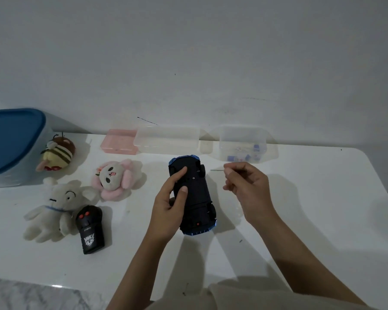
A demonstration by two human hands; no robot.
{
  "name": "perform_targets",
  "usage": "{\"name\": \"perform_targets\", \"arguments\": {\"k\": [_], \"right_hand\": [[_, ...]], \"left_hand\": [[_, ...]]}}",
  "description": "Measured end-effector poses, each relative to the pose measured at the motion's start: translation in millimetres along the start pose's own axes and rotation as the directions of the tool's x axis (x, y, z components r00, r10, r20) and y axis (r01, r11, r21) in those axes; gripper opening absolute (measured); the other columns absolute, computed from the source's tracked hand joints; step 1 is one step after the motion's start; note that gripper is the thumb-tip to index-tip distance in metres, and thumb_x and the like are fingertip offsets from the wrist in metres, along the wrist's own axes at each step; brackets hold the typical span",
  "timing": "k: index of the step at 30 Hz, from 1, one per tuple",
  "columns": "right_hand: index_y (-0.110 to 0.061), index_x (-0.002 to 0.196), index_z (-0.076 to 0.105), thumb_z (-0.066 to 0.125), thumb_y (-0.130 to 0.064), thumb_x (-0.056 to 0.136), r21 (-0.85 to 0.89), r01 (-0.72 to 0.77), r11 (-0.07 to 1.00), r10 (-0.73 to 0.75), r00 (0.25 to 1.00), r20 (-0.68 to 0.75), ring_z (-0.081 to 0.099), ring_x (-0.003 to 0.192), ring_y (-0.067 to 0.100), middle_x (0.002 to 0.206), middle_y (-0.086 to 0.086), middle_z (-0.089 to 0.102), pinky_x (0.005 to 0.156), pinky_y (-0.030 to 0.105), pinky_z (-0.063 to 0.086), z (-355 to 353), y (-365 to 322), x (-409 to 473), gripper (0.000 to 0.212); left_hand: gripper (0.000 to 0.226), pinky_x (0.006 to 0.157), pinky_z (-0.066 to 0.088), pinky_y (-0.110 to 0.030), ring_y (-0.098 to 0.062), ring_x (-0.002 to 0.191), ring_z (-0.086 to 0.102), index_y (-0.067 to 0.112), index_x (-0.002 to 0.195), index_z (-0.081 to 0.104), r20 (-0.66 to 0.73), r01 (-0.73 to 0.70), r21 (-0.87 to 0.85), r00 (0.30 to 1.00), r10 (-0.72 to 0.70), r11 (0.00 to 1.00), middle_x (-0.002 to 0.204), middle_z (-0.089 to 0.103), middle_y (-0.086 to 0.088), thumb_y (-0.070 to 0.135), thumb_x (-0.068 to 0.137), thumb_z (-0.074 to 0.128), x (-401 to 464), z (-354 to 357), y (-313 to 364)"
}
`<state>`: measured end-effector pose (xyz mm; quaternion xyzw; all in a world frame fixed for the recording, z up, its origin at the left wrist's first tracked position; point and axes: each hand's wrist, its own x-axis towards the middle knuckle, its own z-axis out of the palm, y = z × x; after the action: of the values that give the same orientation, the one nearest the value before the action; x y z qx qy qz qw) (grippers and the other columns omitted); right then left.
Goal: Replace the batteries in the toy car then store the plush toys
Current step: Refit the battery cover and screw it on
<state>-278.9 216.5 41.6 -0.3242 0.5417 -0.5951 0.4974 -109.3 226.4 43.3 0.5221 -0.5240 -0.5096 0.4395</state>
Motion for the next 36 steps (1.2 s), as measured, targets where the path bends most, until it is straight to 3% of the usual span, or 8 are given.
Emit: {"name": "perform_targets", "arguments": {"k": [3,10,17,25,32,36], "right_hand": [[-0.010,0.085,0.070,0.059,0.001,0.088,0.099,0.069,0.993,-0.072,0.997,0.029,0.057,0.061,0.013,0.065,-0.004,0.062,0.071,0.034,0.055,6,-7,-6,0.016],[-0.010,0.089,0.065,0.054,-0.019,0.091,-0.102,0.353,0.930,-0.359,0.932,-0.044,0.069,0.069,0.016,0.073,-0.002,0.069,0.069,0.034,0.059,16,-18,-27,0.015],[-0.027,0.086,0.061,0.052,-0.024,0.088,-0.228,0.517,0.825,-0.544,0.836,-0.073,0.069,0.069,0.007,0.075,0.002,0.067,0.062,0.012,0.051,21,-23,-30,0.010],[-0.014,0.089,0.063,0.055,-0.007,0.090,-0.250,0.557,0.792,-0.583,0.811,-0.041,0.069,0.072,0.007,0.078,-0.003,0.067,0.064,0.015,0.054,20,-26,-26,0.011],[-0.014,0.089,0.063,0.056,-0.008,0.090,-0.291,0.570,0.769,-0.598,0.801,-0.012,0.068,0.072,0.007,0.077,0.000,0.067,0.061,0.014,0.053,22,-28,-25,0.009],[-0.007,0.086,0.068,0.059,-0.010,0.088,-0.359,0.607,0.709,-0.627,0.775,0.073,0.063,0.078,0.006,0.080,0.003,0.065,0.061,0.017,0.054,20,-34,-20,0.010]], "left_hand": [[0.043,0.063,0.051,-0.010,0.008,0.082,0.065,0.021,0.131,0.052,0.011,0.002,-0.030,1.000,-0.002,1.000,0.112,0.062,0.012,-0.001,0.094,0.049,-1,4,4],[0.046,0.066,0.054,-0.015,0.003,0.085,0.068,0.023,0.124,0.059,-0.029,-0.028,-0.085,0.999,0.025,0.996,0.097,0.072,0.017,-0.002,0.086,0.062,-4,15,16],[0.044,0.062,0.053,-0.012,0.007,0.077,0.066,0.023,0.115,0.064,-0.105,-0.089,-0.115,0.991,0.077,0.989,0.088,0.073,0.022,-0.004,0.080,0.068,-2,22,33],[0.042,0.062,0.055,-0.018,0.006,0.071,0.066,0.026,0.109,0.068,-0.125,-0.125,-0.117,0.986,0.110,0.985,0.094,0.073,0.013,-0.003,0.078,0.070,-1,22,39],[0.041,0.061,0.055,-0.017,0.005,0.071,0.067,0.023,0.109,0.067,-0.119,-0.135,-0.112,0.985,0.122,0.984,0.101,0.071,0.004,-0.003,0.078,0.070,-1,21,42],[0.041,0.059,0.054,-0.016,0.005,0.069,0.067,0.023,0.109,0.067,-0.123,-0.120,-0.107,0.987,0.107,0.987,0.101,0.070,0.003,-0.004,0.079,0.069,-1,20,41]]}}
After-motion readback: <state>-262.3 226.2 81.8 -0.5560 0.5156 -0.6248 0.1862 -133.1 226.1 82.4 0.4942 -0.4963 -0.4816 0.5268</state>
